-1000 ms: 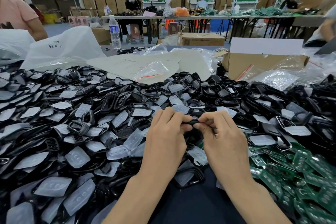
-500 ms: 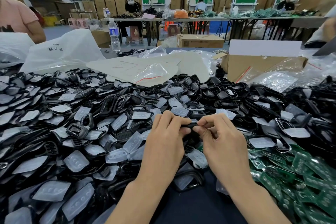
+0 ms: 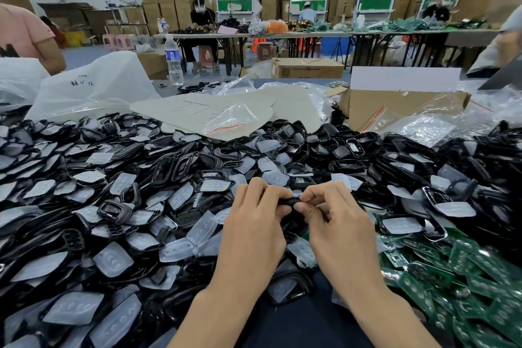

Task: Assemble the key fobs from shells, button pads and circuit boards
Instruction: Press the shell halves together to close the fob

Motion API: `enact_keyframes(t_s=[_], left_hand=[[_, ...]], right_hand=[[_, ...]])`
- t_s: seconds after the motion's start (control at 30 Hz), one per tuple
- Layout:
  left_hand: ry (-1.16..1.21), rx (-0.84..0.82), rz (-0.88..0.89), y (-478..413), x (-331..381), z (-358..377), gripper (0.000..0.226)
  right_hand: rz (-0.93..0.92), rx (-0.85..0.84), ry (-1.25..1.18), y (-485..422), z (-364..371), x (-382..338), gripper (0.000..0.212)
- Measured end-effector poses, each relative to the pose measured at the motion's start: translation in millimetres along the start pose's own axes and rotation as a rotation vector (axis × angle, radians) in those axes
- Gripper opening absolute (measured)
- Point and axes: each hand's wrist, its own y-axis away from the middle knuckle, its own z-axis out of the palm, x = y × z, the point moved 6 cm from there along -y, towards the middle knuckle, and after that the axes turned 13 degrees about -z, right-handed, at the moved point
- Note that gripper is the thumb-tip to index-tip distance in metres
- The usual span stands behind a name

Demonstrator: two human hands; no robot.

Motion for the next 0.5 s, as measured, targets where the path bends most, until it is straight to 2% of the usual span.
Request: enact_keyframes(t_s=[0.37, 0.43, 0.5], left_hand=[[0.042, -0.009, -0.028, -1.6, 0.9, 0.4, 0.026], [0.115, 0.003, -0.040, 1.3, 2.5, -3.3, 0.023], [0.284, -0.024, -0.103, 3.2, 5.3, -8.6, 0.026]], right_hand=[[-0.006, 0.026, 0.032, 1.4, -4.8, -1.0, 0.016], [-0.023, 0.052, 0.027, 2.9, -13.1, -7.0, 0.013], [-0.047, 0.076, -0.002, 3.8, -25.8, -15.8, 0.011]])
